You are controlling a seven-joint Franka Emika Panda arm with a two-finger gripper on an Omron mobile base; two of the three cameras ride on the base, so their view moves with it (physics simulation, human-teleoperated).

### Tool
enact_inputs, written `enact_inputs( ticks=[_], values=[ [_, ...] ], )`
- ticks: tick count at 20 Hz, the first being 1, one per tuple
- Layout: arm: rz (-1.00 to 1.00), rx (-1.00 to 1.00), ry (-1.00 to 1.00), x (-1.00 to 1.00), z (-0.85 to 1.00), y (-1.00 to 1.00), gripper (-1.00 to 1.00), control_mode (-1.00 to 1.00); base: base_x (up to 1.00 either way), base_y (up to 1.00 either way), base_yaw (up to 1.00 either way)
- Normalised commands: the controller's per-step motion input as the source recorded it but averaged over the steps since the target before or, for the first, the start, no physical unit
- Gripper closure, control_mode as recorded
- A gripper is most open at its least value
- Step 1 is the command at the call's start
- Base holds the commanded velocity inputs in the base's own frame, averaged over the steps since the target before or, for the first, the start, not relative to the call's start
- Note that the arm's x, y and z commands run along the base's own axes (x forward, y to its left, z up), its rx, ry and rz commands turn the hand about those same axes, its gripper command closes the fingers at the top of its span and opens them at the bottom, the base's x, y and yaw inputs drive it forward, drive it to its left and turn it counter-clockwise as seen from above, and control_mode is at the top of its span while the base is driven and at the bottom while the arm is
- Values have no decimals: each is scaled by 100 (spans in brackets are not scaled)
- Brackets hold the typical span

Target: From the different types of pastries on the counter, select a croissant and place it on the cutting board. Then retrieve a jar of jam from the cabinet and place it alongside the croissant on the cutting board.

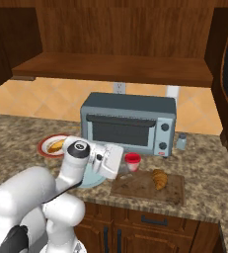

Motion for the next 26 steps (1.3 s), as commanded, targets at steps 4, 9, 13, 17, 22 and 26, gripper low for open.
enact_inputs(
  ticks=[4,9,13,17,22,26],
  values=[
    [0,1,0,23,-14,0,100,-100,0,0,0],
    [4,0,0,20,-62,3,100,-100,0,0,0],
    [5,0,-4,18,-56,0,100,-100,0,0,0],
    [3,0,0,12,-31,0,100,-100,0,0,0],
    [5,0,0,11,-30,0,100,-100,0,0,0],
    [3,0,-1,7,-23,-6,100,-100,0,0,0]
  ],
)
